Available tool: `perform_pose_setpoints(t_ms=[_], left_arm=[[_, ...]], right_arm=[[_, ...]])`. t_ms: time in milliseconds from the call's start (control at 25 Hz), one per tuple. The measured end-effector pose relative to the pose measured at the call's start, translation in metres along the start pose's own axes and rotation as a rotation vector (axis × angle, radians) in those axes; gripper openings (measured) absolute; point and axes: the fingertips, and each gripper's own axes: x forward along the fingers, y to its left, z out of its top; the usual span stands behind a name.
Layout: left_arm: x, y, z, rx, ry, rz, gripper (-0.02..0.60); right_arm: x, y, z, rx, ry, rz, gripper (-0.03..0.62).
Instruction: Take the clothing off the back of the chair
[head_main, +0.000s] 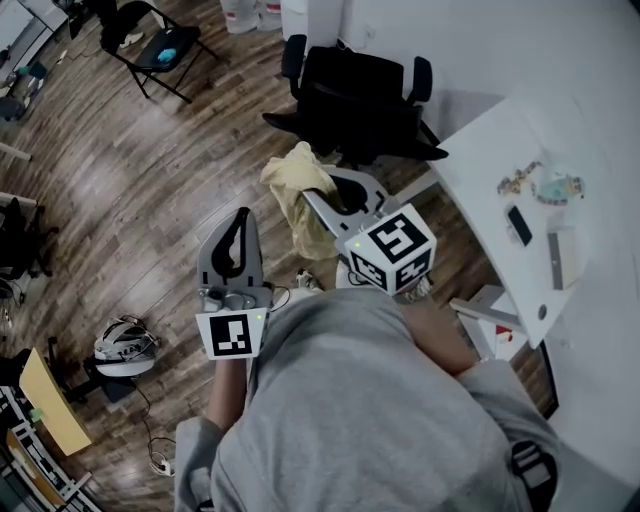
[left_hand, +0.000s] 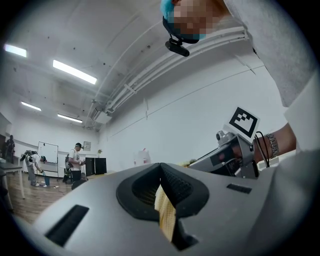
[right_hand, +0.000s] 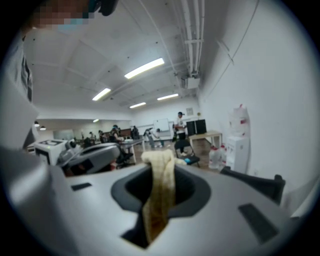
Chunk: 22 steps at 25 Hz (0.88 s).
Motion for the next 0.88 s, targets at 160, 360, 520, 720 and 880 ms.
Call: perform_pose_setpoints(t_ms=[160, 360, 520, 720, 880], left_arm=[[-0.001, -0.006, 0.0, 0.003, -0.001, -0.006, 0.032], [-0.003, -0.011, -0.003, 0.003, 0.013, -0.009, 0.032], [-0.004, -0.012, -0.006, -0.013, 0.017, -0.001, 0.032], [-0.006, -0.01, -0.007, -0.018, 0.023, 0.01, 0.032], [-0.007, -0.008, -0.01, -0.015, 0.026, 0.022, 0.032]], right_arm=[[0.0, 0.012, -0.005, 0.001, -0.005, 0.021, 0.091], [-0.002, 0.021, -0.008, 0.02, -0.021, 0.045, 0.091], [-0.003, 0.029, -0.013, 0.034, -0.033, 0.064, 0.091], [-0.003, 0.037, -0.015, 0.026, -0.036, 0.082, 0.091], [-0.006, 0.037, -0.014, 0.025, -0.052, 0.077, 0.091]])
